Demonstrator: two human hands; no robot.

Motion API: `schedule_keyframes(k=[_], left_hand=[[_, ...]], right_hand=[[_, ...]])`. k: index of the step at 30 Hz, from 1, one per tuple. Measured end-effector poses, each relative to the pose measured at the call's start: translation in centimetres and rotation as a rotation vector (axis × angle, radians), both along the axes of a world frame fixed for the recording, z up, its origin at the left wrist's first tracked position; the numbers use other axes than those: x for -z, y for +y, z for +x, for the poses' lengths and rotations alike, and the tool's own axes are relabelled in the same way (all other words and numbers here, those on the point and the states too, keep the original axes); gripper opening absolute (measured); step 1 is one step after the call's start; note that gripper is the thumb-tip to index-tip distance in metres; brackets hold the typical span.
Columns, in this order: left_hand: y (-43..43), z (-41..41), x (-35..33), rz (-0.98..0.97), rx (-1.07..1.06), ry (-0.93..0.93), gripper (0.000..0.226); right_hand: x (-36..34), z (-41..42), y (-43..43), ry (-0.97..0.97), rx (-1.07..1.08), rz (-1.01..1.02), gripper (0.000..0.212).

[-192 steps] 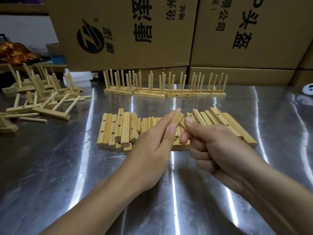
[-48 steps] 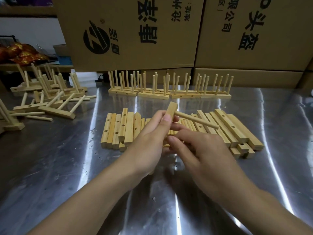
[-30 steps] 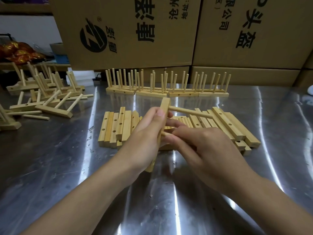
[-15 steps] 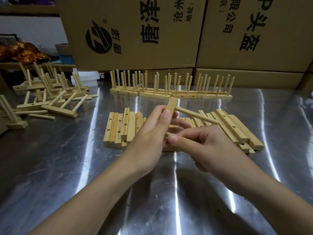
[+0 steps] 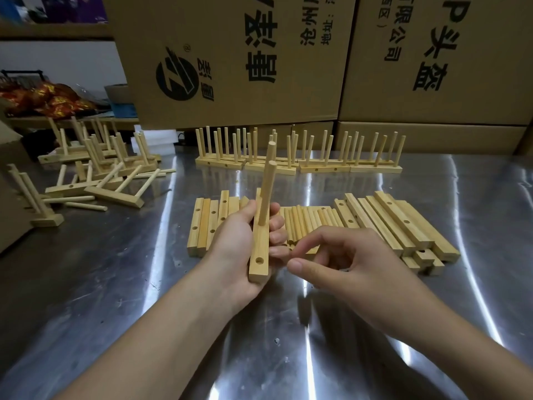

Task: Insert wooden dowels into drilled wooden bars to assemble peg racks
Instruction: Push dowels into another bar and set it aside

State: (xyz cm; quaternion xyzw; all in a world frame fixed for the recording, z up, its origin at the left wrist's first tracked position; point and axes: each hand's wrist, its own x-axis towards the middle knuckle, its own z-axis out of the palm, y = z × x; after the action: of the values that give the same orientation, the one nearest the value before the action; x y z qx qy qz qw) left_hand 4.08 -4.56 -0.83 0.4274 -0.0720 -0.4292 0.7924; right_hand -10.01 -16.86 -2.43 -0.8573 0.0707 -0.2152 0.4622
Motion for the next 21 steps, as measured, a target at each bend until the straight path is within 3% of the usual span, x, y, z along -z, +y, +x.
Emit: schedule_keyframes(k=[8,12,16,21], left_hand=[[-0.2,-0.1,0.0,0.017,-0.007,0.173,0.033],[0.2,0.2,-0.1,-0.054,-0.061,0.146,0.03],[0.7,1.1,-0.7,-0.134,-0.331,-0.018,0.03],[1.8,2.8,-1.3,-0.017,-0.658,-0.117,0.029]], right_hand=[[0.1,-0.1,0.1,0.006,0.037,-0.103,0.012],[0.5,-0.1,-0.3,0.008,0.164,-0.255,0.019],[1.3,0.0,-1.0,0.055,0.284,-0.588,0.023],[2.2,0.6,-1.6,0.088,0.308,-0.723,0.038]])
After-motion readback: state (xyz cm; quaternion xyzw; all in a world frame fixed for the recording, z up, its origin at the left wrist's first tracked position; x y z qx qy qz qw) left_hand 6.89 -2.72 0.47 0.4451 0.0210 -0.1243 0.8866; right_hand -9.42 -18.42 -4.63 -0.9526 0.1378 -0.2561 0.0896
